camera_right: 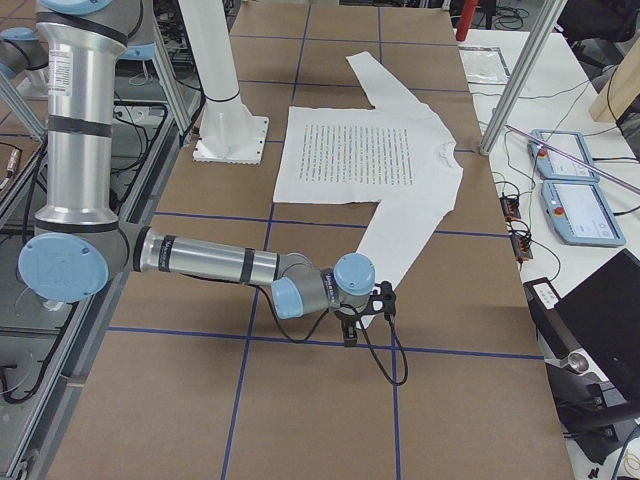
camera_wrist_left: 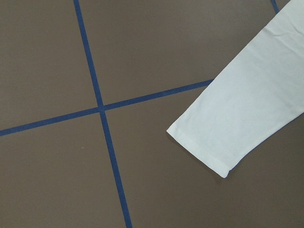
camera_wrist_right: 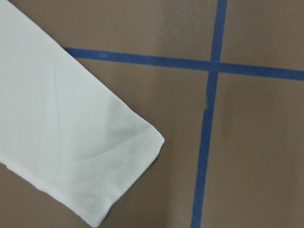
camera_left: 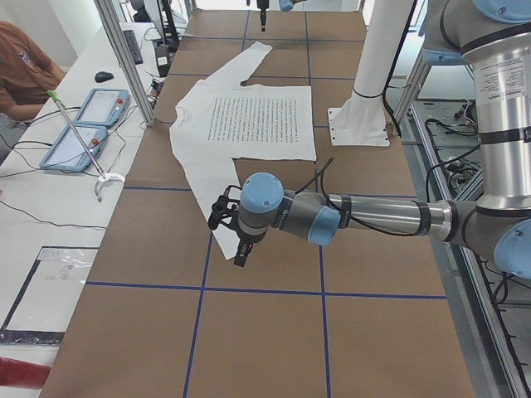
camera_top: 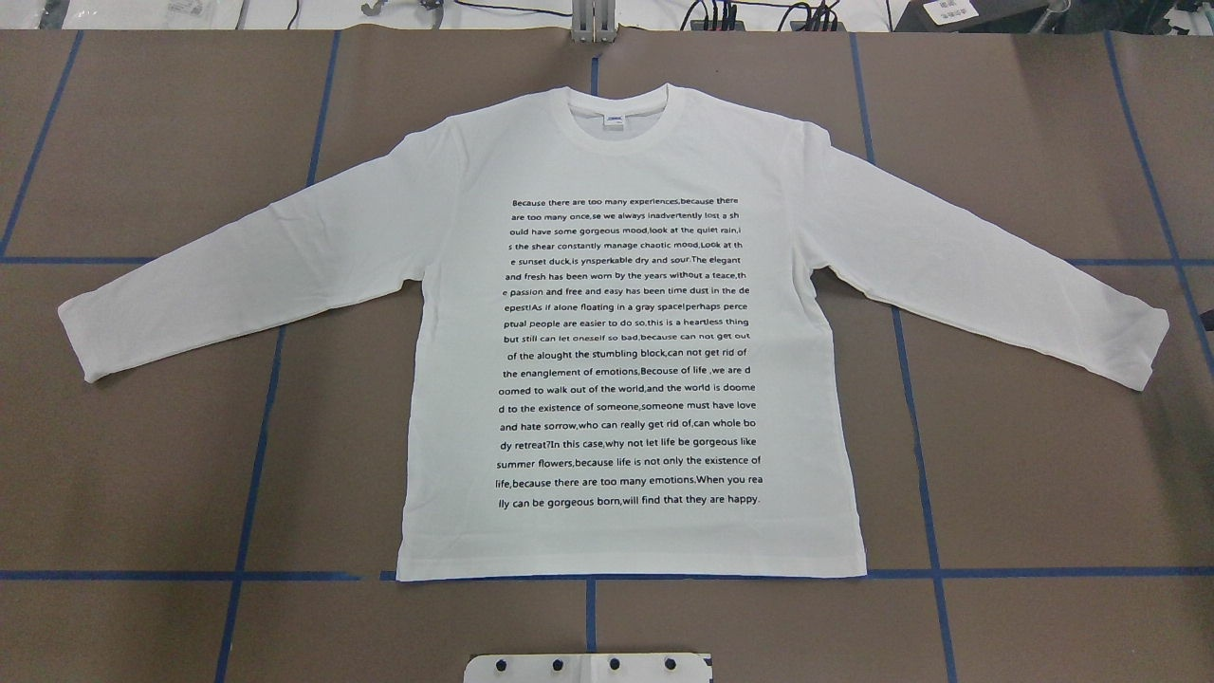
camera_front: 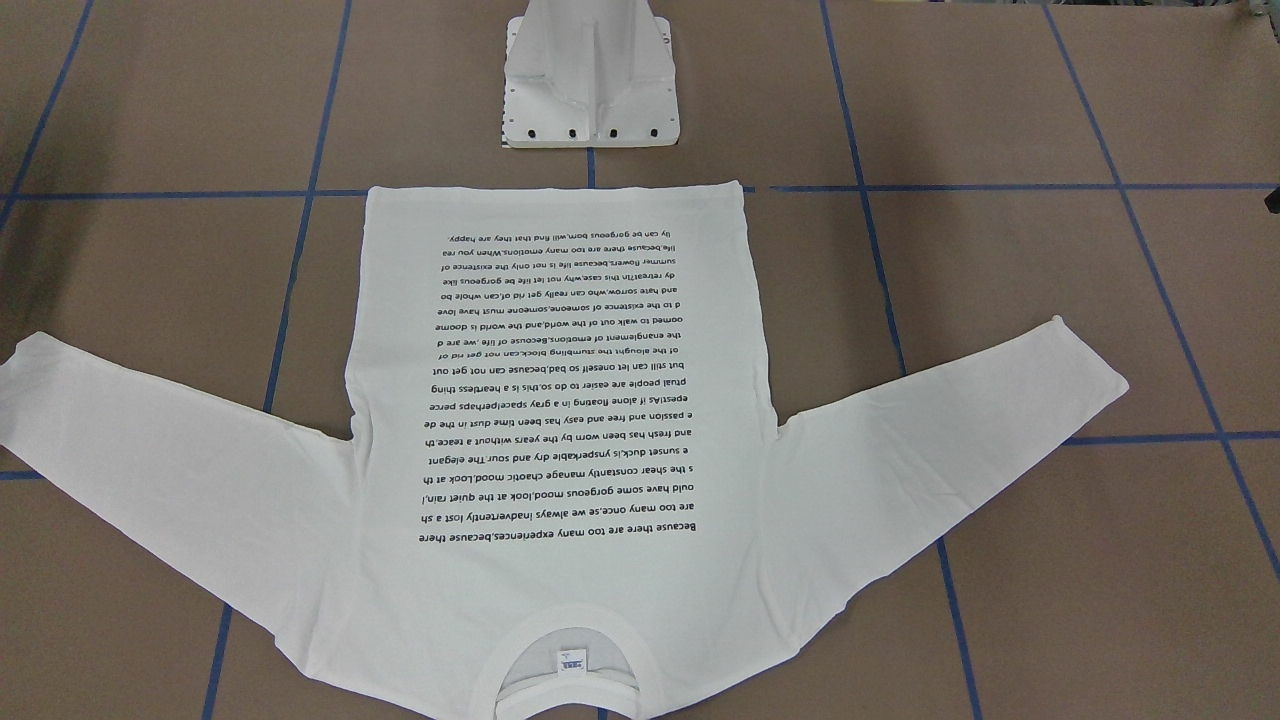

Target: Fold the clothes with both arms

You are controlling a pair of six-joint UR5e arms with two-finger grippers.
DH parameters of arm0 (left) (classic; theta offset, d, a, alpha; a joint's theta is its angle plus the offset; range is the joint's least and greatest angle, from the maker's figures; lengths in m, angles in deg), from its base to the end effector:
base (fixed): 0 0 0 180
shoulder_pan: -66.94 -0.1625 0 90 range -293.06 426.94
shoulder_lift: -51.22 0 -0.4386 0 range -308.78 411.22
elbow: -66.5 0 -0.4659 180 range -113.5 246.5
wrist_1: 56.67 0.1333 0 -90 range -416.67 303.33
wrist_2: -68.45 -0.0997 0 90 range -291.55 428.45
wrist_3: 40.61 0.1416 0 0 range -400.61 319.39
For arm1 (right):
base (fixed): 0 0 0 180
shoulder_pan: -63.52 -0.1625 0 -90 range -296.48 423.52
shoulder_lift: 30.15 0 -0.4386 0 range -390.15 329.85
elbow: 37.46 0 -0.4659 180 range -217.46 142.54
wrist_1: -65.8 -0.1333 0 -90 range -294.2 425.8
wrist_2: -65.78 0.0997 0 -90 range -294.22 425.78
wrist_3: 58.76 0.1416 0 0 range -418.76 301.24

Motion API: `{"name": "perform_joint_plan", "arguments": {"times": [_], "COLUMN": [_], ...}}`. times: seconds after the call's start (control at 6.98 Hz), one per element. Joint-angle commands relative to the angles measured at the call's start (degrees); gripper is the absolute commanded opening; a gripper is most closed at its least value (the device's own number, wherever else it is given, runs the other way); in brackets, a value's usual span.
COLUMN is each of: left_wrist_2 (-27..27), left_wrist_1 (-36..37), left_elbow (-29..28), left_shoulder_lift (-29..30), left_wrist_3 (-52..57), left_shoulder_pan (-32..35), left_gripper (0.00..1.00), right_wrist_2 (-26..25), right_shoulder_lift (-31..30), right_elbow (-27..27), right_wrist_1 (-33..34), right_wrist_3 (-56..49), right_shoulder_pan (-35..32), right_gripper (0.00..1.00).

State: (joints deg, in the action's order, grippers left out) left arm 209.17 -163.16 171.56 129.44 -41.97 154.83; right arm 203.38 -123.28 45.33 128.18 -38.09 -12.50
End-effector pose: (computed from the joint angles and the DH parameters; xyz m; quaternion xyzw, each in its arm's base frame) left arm -0.0053 -0.5003 0.6158 0.1423 0.4264 0.0794 0.8897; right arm -0.1069 -0.5484 0.7456 0.0124 -0.4218 -0.0077 0.9066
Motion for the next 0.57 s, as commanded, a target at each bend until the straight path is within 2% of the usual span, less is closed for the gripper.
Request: {"name": "perform_joint_plan", "arguments": {"times": [0.0, 0.43], "left_wrist_2": [0.0, 0.0], "left_wrist_1": [0.0, 0.0], "left_elbow": [-0.1, 0.1], "left_shoulder_lift": [0.0, 0.0], "left_wrist_3": [0.1, 0.1], "left_shoulder_pan": [0.0, 0.0], "left_gripper": [1.00, 1.00], "right_wrist_2": [-0.2, -0.7], "right_shoulder_lift": [2.5, 7.0], "right_elbow": [-3.3, -9.2], "right_wrist_1": [-2.0, -2.0], "right_wrist_3": [8.3, 8.7], "right_shoulder_pan": [3.6, 3.6], "right_gripper": [0.91, 0.91]}}
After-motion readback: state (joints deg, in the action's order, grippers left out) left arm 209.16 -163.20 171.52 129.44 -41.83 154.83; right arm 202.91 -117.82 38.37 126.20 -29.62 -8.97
